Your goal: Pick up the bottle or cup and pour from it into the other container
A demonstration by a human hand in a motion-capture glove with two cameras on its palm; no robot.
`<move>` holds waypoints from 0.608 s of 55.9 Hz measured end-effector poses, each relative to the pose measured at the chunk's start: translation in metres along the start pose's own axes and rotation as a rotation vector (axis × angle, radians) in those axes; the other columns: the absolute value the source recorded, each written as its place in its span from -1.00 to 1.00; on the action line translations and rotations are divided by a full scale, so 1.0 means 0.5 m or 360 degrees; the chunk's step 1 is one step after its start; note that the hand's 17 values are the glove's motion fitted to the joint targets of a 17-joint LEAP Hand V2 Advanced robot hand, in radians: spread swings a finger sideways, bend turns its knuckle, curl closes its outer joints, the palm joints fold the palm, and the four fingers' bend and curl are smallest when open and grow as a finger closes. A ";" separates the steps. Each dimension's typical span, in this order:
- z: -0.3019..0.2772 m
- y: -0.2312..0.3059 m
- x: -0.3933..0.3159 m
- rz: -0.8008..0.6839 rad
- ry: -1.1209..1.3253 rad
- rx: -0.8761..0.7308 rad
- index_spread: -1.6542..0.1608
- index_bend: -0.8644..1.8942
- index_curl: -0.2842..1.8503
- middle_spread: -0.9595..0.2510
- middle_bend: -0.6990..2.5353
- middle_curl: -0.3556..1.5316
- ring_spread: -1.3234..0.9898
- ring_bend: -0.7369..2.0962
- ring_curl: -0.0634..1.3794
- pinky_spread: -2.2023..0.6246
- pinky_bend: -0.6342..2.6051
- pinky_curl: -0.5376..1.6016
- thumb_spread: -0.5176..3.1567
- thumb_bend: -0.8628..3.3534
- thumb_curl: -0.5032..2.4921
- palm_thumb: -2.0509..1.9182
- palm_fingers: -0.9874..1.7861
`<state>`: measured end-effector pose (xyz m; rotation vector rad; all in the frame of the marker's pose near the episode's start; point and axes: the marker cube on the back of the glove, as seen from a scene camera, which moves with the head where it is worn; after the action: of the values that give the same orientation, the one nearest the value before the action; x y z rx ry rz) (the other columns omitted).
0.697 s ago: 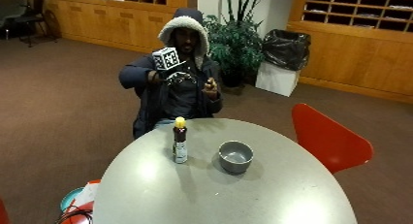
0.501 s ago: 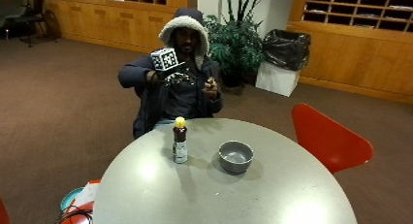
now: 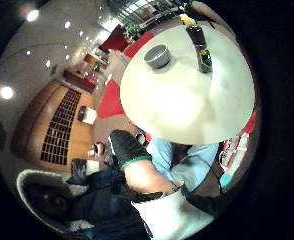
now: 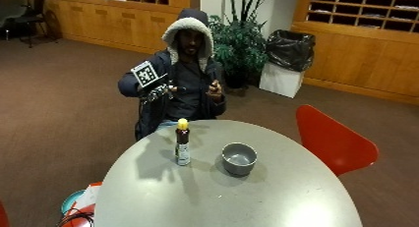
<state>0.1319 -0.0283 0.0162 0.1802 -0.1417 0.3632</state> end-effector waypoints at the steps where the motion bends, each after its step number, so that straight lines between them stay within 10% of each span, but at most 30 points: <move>1: 0.007 -0.012 0.010 0.0018 -0.0029 0.0018 0.42 -0.02 -0.42 0.48 -0.46 -0.38 0.29 -0.37 -0.85 0.82 -0.40 -0.24 -0.23 -0.60 -0.47 0.15 -0.15; 34: 0.304 -0.269 0.145 0.0323 -0.1436 -0.0149 0.50 -0.07 -0.40 0.48 -0.47 -0.37 0.30 -0.36 -0.79 0.83 -0.35 -0.18 -0.26 -0.60 -0.42 0.24 -0.14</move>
<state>0.2320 -0.1578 0.1563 0.2281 -1.0712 0.4552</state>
